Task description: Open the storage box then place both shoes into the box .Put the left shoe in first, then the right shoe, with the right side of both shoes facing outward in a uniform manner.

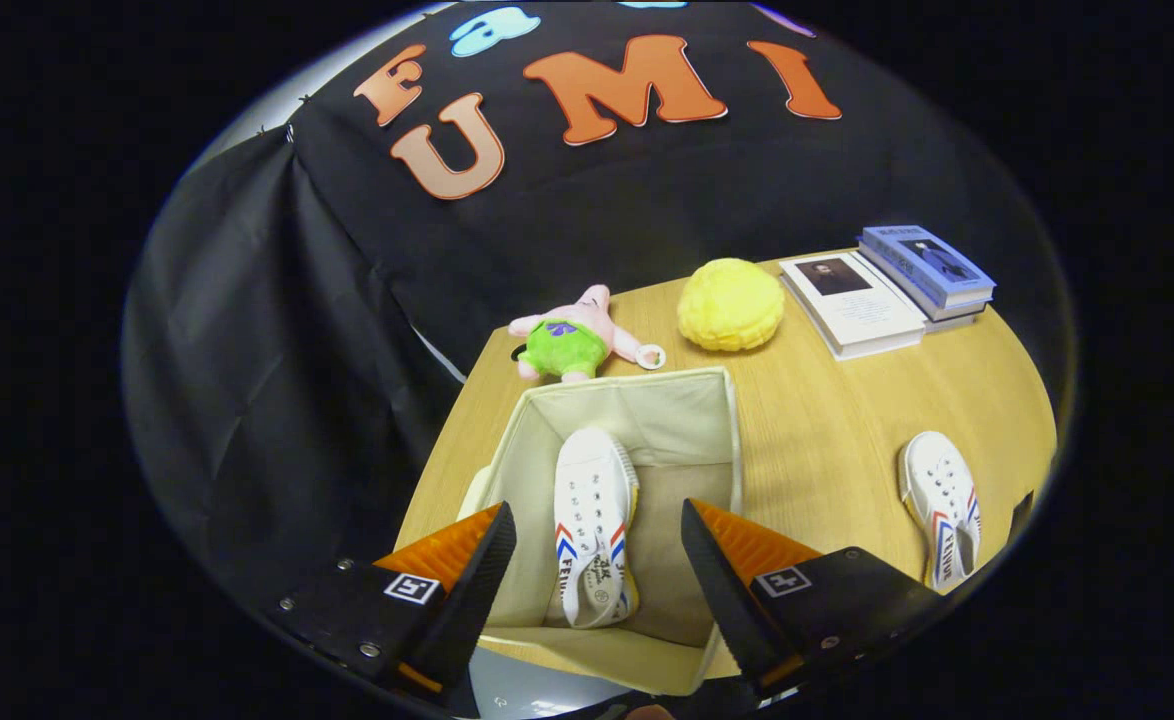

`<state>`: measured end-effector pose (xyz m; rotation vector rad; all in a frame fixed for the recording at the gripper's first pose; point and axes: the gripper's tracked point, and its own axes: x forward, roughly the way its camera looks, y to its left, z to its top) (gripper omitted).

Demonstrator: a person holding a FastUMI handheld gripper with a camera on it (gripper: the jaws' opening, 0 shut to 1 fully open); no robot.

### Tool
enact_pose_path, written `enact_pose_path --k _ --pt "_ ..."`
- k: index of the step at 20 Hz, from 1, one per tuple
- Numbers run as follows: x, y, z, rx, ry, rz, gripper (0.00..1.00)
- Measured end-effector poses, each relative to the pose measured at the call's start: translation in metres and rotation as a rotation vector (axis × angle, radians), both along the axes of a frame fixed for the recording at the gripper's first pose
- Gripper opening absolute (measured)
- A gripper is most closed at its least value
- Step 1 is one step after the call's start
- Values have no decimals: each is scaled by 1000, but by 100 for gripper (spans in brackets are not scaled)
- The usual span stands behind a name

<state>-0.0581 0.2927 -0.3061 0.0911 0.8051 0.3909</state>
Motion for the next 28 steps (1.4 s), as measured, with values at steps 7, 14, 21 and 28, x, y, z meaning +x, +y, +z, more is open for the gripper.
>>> enact_pose_path --k 7,14,21,28 --pt "24 -106 5 -61 -42 -133 98" --pt "32 -215 -12 -141 -32 -254 99" --pt "28 -290 -46 -200 24 -302 99" --pt "12 -338 -102 -238 135 -330 96"
